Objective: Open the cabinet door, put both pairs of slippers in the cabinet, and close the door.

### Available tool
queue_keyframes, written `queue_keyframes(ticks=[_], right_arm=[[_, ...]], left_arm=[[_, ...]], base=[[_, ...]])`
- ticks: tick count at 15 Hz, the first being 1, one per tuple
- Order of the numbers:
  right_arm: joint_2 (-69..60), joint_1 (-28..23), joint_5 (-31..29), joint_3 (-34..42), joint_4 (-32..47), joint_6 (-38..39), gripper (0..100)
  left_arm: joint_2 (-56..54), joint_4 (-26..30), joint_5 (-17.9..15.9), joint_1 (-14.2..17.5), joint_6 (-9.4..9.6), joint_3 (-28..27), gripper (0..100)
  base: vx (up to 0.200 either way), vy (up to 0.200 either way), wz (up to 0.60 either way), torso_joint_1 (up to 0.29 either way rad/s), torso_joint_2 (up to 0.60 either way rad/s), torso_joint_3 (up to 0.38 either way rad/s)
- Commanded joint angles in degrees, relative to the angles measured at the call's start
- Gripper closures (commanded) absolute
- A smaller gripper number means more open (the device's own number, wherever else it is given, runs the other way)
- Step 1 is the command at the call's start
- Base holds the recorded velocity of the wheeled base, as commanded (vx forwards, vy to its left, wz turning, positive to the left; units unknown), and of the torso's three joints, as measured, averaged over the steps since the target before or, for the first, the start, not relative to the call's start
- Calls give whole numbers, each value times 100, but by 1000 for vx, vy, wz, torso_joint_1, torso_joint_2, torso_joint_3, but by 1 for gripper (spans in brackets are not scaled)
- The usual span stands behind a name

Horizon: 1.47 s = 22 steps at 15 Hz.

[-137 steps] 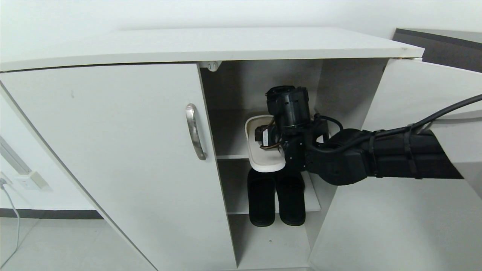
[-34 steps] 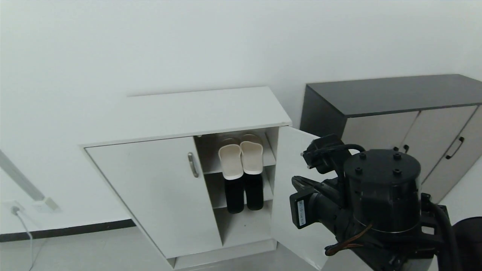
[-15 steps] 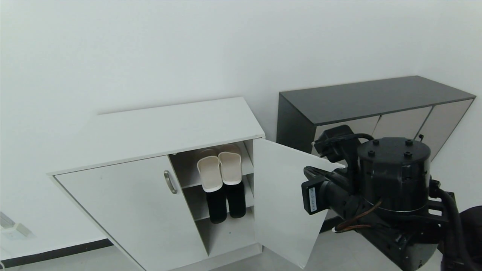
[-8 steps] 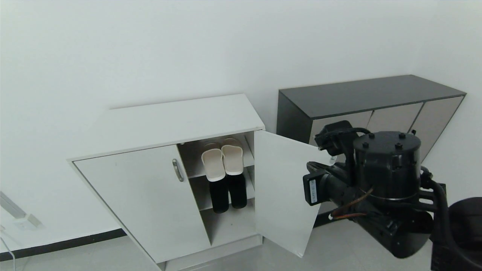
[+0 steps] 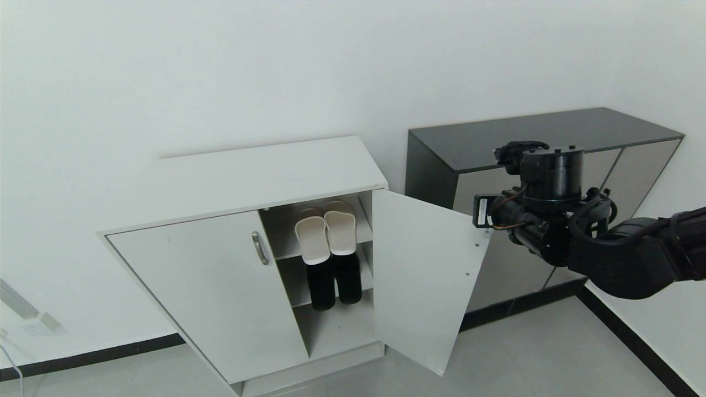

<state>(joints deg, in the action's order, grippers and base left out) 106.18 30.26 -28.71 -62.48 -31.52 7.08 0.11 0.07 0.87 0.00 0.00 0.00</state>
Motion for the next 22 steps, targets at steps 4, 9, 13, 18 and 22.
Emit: queue_keyframes(ticks=[4,9,13,18,22], right_arm=[[447,-292,428,-397,138,302,100],[518,-451,876,-599,656,672,100],[746,-521,911,-687,630,672,100],[887,-574,911,-731,604,680,100],[878,-565,902,-713,639,680,100]], left_arm=[[7,1,1,0,0,0,100],[7,1,1,0,0,0,100],[7,1,1,0,0,0,100],[7,1,1,0,0,0,100],[7,-7,1,0,9,0,100]], base=[[0,0,0,0,0,0],[0,0,0,0,0,0],[0,0,0,0,0,0],[0,0,0,0,0,0],[0,0,0,0,0,0]])
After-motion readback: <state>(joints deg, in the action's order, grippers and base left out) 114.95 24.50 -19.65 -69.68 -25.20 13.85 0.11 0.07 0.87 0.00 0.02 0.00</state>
